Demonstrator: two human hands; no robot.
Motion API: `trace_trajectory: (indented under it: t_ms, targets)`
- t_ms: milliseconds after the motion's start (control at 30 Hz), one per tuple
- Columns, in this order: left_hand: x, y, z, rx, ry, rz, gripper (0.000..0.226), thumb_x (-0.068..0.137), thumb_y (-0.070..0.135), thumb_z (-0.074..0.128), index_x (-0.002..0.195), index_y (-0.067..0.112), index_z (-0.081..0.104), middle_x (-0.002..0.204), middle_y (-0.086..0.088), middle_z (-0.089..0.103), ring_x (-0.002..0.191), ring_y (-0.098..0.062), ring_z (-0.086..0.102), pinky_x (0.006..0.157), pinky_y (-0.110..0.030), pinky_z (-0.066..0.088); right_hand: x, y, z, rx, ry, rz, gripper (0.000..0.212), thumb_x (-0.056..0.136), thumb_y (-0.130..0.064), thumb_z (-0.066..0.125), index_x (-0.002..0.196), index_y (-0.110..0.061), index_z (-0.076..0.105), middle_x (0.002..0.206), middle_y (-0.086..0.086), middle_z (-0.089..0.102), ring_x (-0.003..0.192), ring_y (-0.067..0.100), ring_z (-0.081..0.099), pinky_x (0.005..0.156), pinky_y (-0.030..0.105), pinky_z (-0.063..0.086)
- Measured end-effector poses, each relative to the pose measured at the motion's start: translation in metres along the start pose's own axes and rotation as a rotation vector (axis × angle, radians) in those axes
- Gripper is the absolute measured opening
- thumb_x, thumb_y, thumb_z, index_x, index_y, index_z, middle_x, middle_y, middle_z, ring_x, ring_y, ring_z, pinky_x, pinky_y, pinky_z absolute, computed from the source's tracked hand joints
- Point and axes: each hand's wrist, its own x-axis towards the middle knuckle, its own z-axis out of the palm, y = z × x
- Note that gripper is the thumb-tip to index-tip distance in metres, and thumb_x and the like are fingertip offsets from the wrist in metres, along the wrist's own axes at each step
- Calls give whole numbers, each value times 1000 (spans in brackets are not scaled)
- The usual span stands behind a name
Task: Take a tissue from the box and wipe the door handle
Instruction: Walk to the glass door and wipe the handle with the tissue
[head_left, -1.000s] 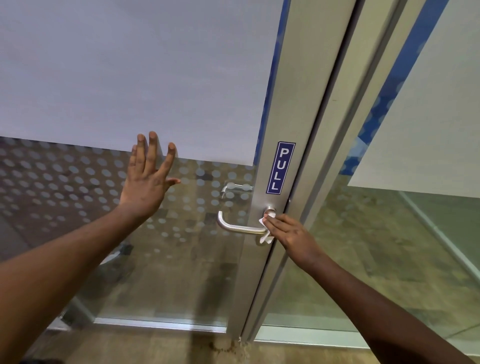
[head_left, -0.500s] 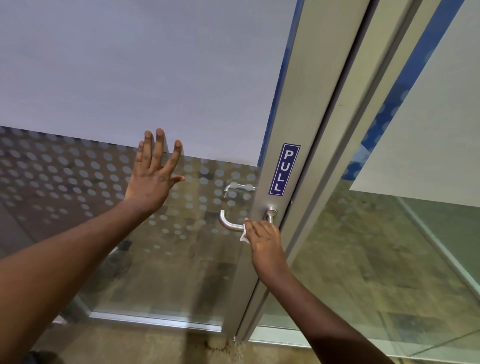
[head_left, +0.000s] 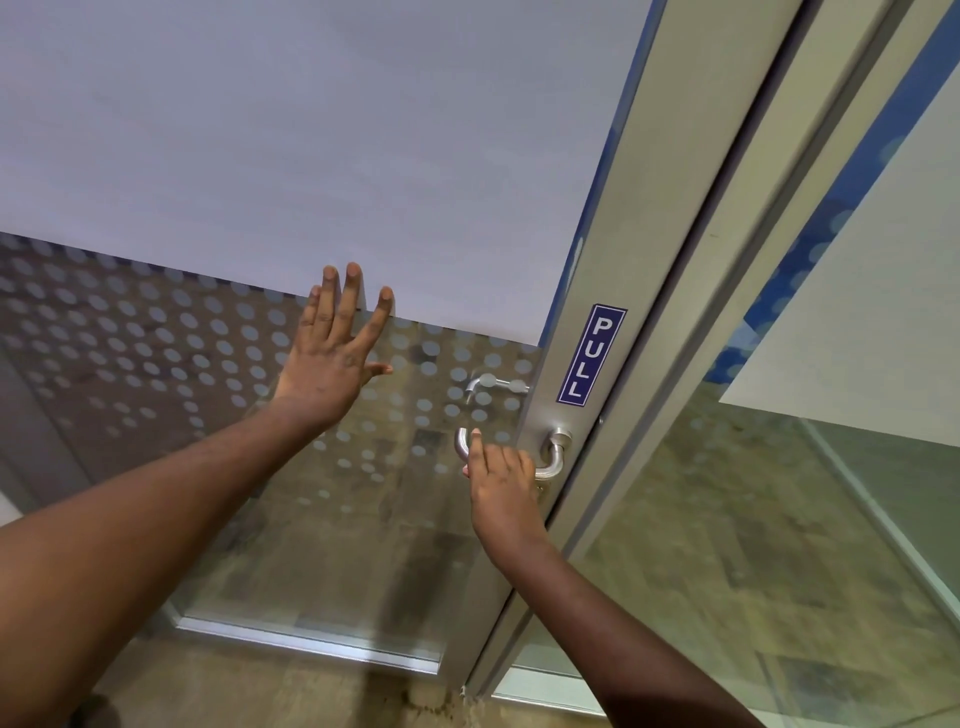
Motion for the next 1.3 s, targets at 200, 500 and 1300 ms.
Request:
trace_trajectory:
  t_ms: [200, 500, 1300]
  targets:
    - [0, 0, 0, -15, -18, -4, 99, 82, 57, 47, 149, 22, -16, 155, -18, -19, 139, -30, -35, 113, -38, -28, 9, -26, 0, -153, 56, 74, 62, 75, 2, 31, 136, 6, 41, 91, 9, 61, 85, 24, 57, 87, 38, 50]
    - [0, 0, 0, -38, -52, -16, 100, 82, 58, 47, 148, 22, -18, 154, -18, -27, 140, -32, -33, 115, -40, -25, 22, -52, -7, -304, -14, 164, 50, 77, -2, 42, 125, 5, 56, 87, 6, 68, 80, 18, 62, 81, 30, 52]
    - [-49, 54, -59, -1680, -512, -812, 24, 95, 12, 51, 108, -4, 64, 97, -18, 70, 69, -20, 64, 60, -27, 55, 38, -25, -66, 2056, -116, 615, 24, 100, -14, 44, 111, 0, 60, 103, 17, 65, 93, 26, 62, 79, 32, 52]
